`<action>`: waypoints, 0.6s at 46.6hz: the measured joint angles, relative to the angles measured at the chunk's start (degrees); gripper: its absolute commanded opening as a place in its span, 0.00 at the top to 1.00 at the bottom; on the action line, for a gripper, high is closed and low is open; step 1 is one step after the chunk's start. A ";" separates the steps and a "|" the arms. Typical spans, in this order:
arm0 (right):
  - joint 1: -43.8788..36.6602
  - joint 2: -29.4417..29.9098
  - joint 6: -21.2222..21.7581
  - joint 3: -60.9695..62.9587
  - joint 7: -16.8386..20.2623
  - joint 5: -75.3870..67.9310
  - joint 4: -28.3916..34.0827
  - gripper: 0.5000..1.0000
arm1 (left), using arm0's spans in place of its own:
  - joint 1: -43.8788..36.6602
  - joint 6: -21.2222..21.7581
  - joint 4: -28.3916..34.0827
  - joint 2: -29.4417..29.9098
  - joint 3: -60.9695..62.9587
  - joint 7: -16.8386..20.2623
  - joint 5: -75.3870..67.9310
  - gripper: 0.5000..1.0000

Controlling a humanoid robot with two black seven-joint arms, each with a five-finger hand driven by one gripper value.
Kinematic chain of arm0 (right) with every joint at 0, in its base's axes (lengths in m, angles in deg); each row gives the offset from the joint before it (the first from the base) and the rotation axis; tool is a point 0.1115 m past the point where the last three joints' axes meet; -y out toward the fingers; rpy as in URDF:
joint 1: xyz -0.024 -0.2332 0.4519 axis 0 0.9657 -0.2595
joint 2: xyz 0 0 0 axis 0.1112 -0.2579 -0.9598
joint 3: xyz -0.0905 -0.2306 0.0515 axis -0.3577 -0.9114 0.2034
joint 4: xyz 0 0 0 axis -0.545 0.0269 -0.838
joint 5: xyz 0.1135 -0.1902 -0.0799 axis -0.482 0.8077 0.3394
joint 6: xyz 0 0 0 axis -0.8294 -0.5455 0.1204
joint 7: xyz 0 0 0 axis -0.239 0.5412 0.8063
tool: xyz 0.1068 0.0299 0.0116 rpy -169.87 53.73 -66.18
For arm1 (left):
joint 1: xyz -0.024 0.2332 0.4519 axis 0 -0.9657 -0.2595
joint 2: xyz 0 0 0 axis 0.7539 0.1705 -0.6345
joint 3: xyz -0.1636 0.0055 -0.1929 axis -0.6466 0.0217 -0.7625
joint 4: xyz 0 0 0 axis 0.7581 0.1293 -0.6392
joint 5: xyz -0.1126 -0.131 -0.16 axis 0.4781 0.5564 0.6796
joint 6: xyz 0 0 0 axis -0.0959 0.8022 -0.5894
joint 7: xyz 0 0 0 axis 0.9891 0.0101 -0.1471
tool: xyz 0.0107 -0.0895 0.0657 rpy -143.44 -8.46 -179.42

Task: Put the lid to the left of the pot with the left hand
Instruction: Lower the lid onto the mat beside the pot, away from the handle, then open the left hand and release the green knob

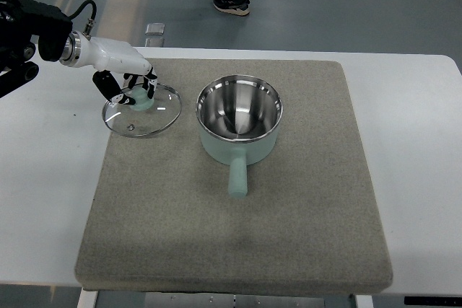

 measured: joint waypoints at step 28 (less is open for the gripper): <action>0.00 0.00 0.00 0.04 0.00 0.00 0.00 0.16 | -0.35 0.12 0.00 -0.44 -0.50 -0.02 0.19 1.00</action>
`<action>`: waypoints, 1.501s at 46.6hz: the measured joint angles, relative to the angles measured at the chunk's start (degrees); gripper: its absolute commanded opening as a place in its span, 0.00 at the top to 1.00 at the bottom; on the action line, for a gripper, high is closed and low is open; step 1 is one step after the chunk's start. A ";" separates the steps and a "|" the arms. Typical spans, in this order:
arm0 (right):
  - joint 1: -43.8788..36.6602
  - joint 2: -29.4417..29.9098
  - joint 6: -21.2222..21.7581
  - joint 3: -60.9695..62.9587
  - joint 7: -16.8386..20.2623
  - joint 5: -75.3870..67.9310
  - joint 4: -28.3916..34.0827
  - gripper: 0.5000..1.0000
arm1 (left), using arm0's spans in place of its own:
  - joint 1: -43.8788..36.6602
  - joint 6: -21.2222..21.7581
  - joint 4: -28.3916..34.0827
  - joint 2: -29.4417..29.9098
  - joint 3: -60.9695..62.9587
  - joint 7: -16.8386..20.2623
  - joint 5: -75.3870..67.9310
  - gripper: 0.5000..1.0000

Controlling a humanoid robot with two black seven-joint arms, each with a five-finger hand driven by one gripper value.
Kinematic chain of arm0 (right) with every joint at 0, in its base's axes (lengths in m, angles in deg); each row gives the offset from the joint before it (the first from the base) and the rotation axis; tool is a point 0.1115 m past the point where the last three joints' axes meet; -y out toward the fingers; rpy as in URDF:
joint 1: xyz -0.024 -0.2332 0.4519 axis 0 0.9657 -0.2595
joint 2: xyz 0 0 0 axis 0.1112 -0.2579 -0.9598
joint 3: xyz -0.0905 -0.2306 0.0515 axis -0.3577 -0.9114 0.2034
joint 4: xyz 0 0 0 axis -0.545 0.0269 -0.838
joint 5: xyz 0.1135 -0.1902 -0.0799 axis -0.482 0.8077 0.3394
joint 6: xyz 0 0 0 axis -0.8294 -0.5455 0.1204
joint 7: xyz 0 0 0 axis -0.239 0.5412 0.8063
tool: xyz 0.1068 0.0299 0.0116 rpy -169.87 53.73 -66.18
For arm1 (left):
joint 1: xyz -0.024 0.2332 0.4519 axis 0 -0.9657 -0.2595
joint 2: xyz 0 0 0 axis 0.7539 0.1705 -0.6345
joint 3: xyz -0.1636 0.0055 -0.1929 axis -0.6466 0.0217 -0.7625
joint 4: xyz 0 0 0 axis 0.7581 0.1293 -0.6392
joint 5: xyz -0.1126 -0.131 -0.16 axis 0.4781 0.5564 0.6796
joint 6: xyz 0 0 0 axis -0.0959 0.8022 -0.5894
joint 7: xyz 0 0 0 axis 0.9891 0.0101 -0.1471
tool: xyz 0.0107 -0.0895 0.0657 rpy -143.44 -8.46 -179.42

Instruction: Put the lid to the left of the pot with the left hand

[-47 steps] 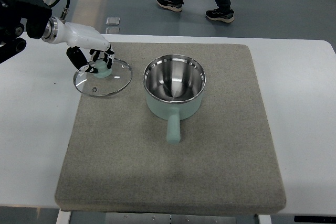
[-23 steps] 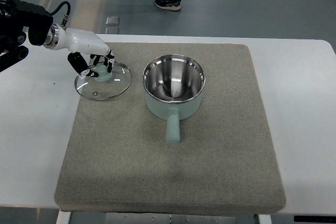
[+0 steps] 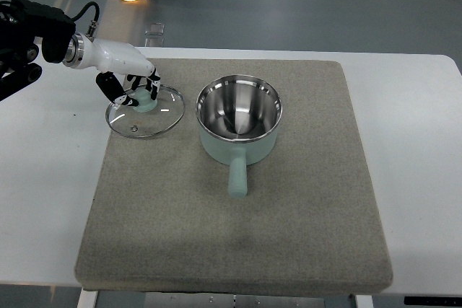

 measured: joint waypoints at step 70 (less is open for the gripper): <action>0.00 0.00 0.00 0.00 0.00 0.00 0.01 0.15 | -1.46 4.99 4.37 -2.64 -3.93 0.06 2.09 0.21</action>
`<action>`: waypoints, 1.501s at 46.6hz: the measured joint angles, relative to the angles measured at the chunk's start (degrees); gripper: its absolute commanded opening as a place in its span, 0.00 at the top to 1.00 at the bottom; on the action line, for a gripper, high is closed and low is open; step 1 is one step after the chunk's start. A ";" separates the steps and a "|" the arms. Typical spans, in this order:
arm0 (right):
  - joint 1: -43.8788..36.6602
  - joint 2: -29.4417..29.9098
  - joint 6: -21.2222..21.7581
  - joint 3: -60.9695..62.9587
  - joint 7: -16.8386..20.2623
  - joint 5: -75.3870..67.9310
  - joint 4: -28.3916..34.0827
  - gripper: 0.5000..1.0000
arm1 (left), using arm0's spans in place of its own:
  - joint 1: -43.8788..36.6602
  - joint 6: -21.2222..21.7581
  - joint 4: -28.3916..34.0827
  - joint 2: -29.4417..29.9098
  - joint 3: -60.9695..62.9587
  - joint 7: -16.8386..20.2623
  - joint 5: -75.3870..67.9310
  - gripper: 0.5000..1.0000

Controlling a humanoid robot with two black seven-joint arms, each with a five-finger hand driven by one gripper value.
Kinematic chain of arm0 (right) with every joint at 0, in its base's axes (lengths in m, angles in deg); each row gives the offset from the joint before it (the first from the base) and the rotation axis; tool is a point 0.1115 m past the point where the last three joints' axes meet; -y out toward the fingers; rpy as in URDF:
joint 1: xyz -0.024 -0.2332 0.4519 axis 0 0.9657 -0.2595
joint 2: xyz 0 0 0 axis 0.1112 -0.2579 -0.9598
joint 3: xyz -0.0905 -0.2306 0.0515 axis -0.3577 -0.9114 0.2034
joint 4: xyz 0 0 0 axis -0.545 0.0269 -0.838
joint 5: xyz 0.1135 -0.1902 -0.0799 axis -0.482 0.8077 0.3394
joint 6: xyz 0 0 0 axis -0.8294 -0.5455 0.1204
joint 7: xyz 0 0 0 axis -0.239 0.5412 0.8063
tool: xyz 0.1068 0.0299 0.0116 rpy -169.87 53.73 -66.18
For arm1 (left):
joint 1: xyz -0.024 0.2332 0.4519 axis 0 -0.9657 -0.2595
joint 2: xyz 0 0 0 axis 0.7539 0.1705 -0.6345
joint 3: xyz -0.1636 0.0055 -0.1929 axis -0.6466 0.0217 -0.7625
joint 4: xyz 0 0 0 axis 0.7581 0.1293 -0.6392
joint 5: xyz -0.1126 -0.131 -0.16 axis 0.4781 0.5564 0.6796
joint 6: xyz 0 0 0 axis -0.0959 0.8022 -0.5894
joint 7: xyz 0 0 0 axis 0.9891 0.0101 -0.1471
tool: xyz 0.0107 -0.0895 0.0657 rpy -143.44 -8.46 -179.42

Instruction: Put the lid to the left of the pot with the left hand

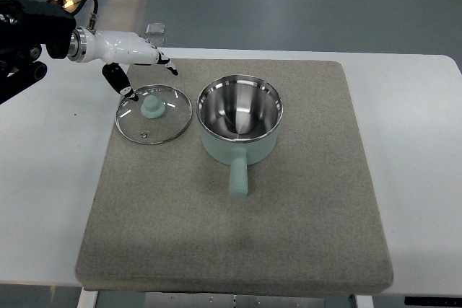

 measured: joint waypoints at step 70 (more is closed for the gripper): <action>0.01 0.00 0.00 -0.02 0.00 0.00 0.00 0.16 | -5.16 12.13 34.25 -17.14 -3.33 -4.23 71.41 0.00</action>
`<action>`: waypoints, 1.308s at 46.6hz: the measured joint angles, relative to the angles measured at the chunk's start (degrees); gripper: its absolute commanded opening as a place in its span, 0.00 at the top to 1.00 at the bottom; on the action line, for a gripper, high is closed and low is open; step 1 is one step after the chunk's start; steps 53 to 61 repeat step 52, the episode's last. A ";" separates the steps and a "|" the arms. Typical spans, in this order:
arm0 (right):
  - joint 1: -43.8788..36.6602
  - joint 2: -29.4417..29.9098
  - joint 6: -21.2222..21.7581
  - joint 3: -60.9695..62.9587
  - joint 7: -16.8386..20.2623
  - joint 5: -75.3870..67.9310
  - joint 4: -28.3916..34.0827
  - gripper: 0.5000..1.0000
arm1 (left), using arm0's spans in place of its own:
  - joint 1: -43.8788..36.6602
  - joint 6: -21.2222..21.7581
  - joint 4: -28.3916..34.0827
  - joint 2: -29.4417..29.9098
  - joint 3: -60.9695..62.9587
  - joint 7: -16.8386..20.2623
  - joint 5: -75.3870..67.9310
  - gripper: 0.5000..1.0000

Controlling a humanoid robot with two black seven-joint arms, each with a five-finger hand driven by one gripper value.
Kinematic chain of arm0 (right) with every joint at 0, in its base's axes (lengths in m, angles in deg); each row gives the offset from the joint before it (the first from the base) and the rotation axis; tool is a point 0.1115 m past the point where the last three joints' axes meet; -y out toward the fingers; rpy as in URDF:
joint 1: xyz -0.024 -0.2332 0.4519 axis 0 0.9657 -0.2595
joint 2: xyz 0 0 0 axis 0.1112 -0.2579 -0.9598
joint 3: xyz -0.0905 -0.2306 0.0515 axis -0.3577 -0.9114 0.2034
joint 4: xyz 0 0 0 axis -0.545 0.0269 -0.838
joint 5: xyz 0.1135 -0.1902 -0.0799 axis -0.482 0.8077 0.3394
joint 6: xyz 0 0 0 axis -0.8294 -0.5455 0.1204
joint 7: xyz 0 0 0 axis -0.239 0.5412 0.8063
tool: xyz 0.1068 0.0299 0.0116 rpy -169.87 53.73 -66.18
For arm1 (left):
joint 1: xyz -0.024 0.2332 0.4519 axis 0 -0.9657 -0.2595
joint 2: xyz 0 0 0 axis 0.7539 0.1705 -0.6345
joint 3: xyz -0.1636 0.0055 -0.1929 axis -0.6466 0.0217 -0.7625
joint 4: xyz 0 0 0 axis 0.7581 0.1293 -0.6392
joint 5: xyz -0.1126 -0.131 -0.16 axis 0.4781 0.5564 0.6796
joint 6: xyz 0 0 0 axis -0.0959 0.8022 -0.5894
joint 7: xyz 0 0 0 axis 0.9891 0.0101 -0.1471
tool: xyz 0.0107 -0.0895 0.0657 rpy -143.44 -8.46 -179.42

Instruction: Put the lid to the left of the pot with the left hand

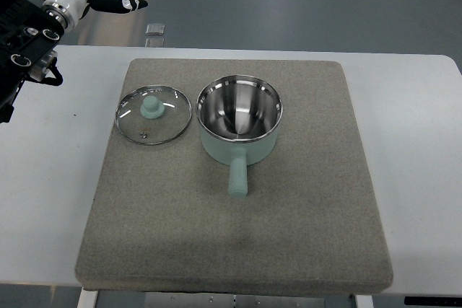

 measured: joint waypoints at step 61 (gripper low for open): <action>-0.01 0.00 0.00 0.13 0.00 0.01 0.00 0.16 | -3.47 -2.38 6.73 -6.67 -1.32 3.10 18.18 0.00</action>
